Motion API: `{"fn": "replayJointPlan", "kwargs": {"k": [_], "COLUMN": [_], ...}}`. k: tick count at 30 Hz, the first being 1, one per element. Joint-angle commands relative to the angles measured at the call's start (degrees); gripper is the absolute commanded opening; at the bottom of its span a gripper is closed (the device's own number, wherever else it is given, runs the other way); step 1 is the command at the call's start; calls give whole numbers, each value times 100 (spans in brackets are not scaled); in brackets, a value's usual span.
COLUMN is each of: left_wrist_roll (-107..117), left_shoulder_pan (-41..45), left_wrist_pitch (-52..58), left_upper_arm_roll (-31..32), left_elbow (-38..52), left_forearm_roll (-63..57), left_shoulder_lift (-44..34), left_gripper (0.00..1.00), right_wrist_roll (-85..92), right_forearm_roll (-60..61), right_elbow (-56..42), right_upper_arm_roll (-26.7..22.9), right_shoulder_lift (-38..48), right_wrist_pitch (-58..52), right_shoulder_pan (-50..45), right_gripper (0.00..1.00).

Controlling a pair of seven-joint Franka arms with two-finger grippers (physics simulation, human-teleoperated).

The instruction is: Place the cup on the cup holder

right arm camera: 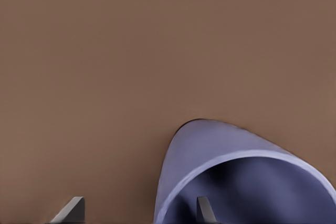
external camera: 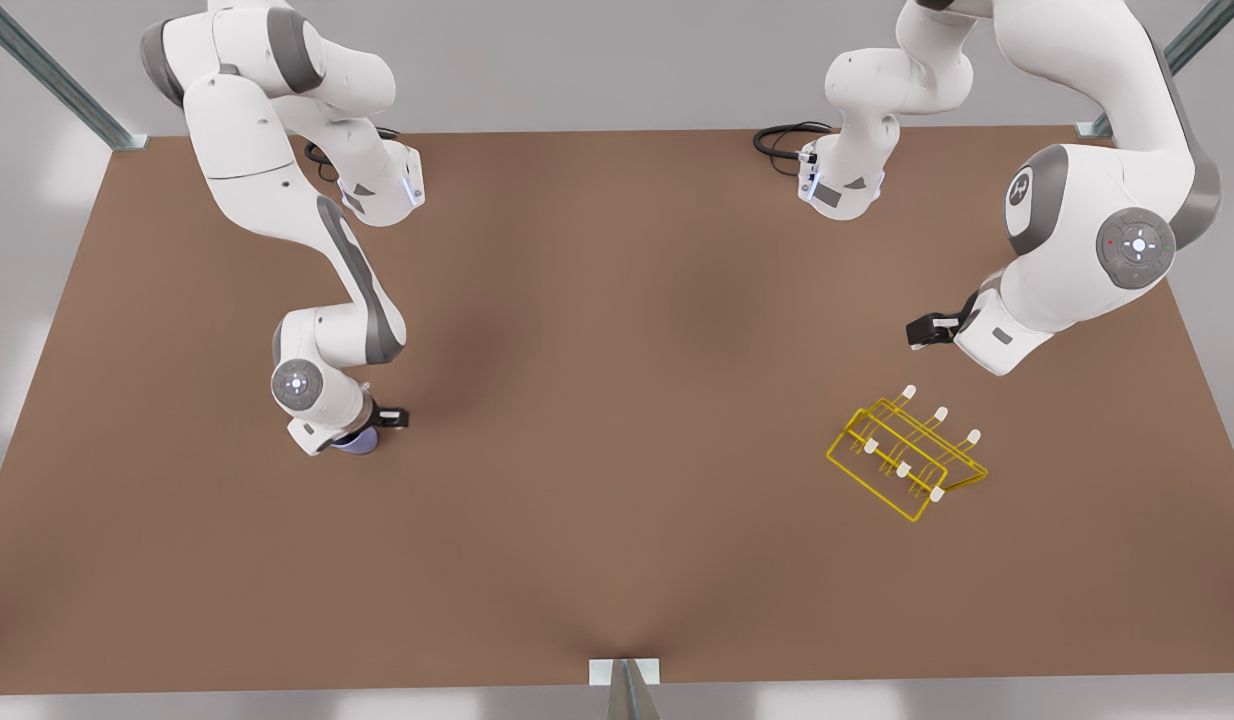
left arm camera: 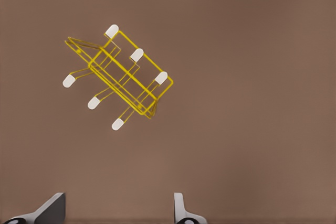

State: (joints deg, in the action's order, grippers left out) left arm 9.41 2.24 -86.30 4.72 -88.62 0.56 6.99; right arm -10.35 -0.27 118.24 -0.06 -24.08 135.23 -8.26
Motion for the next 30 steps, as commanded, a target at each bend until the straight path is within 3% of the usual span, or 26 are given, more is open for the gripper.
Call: {"fn": "replayJointPlan", "kwargs": {"k": [1,5,11,13,18,21,25,30], "left_wrist_roll": [17,-36,-44,-36,-36,-35,-27,-27], "left_shoulder_pan": [-4,5,5,5,5,5,5,5], "left_wrist_pitch": [35,140,140,140,140,140,149,149], "left_upper_arm_roll": [2,2,2,2,2,2,2,2], "left_elbow": [3,3,3,3,11,11,11,11], "left_forearm_roll": [-4,-4,-12,-12,-12,-12,-12,-21], "left_shoulder_lift": [-5,13,30,30,30,30,30,30], "left_gripper": [100,100,100,100,100,100,100,100], "right_wrist_roll": [50,121,130,121,208,780,806,736], "right_forearm_roll": [-8,-8,0,9,18,721,1933,4746], "right_elbow": [-3,-21,-47,-73,-433,-987,-2024,-3878], "right_upper_arm_roll": [-46,-64,-64,-64,-64,-38,-20,15], "right_shoulder_lift": [0,9,26,17,17,17,-9,-1433], "right_wrist_pitch": [-5,-41,-120,-120,-532,-1024,-1403,-1008], "right_shoulder_pan": [-9,-9,0,0,-9,-184,-1221,-1749], "right_gripper": [60,38,33,21,21,21,21,21]}}
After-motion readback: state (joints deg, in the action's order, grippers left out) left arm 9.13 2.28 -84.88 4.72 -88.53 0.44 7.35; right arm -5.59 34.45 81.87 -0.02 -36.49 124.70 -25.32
